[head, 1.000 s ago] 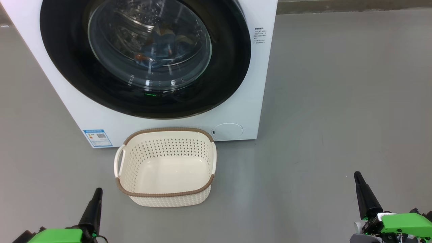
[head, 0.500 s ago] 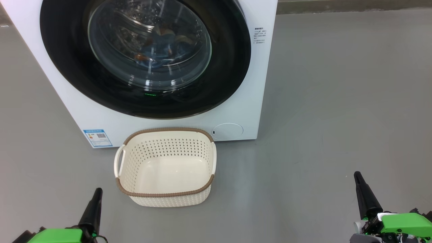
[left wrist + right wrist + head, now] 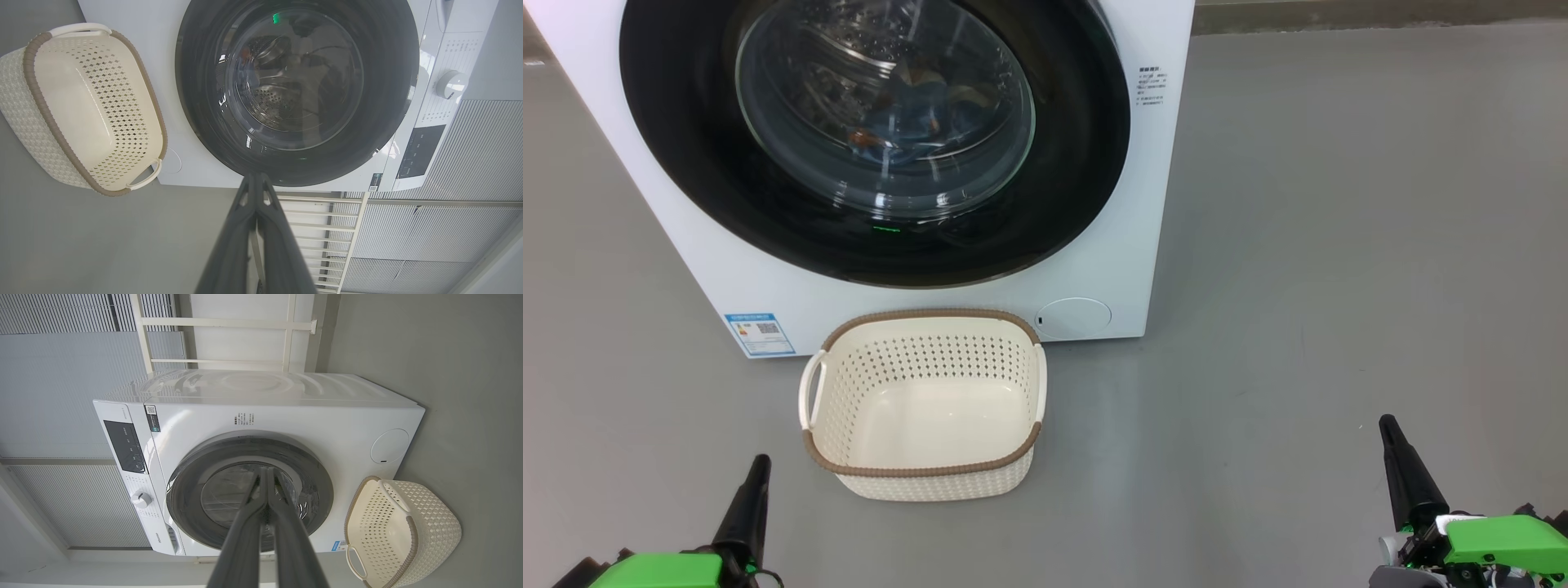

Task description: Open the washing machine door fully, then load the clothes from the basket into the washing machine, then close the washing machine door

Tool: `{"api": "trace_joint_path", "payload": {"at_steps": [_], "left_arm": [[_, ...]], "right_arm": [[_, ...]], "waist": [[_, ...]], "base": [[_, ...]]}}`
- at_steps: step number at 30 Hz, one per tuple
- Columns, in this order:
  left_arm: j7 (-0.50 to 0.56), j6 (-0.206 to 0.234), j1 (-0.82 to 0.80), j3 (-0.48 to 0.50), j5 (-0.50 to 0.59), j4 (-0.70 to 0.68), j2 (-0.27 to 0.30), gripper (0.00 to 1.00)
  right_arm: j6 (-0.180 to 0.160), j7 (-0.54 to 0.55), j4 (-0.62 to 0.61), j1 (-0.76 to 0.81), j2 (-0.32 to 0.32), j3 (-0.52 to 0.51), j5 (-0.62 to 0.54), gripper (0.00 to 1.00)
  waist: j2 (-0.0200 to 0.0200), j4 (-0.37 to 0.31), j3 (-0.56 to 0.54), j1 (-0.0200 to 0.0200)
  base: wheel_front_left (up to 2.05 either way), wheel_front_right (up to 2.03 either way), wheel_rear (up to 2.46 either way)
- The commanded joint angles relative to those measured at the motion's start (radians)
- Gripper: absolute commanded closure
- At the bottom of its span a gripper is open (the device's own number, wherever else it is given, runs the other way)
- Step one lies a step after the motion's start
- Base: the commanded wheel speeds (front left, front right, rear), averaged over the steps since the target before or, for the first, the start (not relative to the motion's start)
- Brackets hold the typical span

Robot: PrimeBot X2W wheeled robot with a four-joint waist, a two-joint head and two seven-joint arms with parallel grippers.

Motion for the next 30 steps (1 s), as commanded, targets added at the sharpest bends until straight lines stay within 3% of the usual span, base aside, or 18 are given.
{"api": "trace_joint_path", "payload": {"at_steps": [1,30], "left_arm": [[0.006,-0.007,-0.041,0.036,-0.004,-0.02,0.018,1.0],[0.006,-0.007,-0.041,0.036,-0.003,-0.02,0.018,1.0]], "right_arm": [[0.002,0.008,-0.025,-0.04,-0.003,0.027,0.004,1.0],[0.002,0.008,-0.025,-0.04,-0.003,0.027,0.004,1.0]], "waist": [[-0.0001,0.0,0.0,0.0],[-0.0001,0.0,0.0,0.0]], "base": [[0.0,0.0,0.0],[0.0,0.0,0.0]]}}
